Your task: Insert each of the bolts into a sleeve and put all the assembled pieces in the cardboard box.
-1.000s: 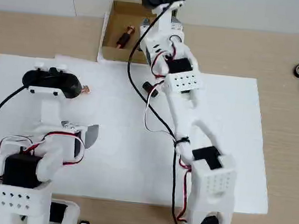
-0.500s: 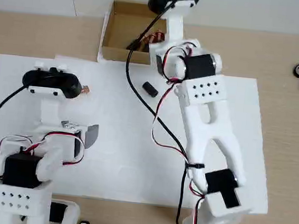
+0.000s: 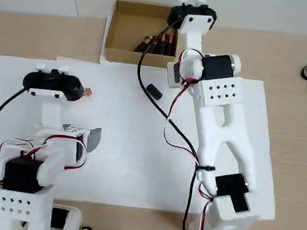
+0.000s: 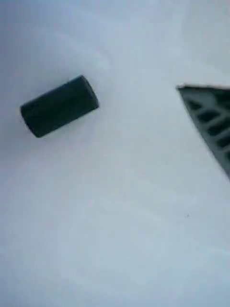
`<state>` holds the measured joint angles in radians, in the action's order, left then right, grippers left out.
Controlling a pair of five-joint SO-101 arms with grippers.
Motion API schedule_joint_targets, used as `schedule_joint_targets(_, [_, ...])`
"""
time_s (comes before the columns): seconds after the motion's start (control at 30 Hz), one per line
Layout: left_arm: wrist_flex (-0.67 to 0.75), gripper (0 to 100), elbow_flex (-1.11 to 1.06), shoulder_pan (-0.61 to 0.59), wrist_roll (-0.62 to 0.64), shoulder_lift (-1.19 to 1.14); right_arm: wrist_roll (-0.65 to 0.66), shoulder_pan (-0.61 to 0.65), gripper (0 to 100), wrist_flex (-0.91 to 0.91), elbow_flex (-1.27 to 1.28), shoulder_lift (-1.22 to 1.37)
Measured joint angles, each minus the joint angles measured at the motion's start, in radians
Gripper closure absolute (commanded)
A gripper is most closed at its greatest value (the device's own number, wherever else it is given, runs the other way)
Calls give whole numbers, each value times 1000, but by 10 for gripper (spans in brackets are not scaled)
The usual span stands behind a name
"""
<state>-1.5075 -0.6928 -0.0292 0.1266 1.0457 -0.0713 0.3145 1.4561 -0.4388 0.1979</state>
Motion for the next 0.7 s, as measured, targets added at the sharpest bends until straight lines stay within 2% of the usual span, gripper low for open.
schedule_joint_targets(0.3, [0, 760, 0, 0, 0, 0, 226, 63, 739, -48, 0, 213])
schedule_joint_targets(0.7, [0, 760, 0, 0, 0, 0, 244, 97, 739, -239, 0, 331])
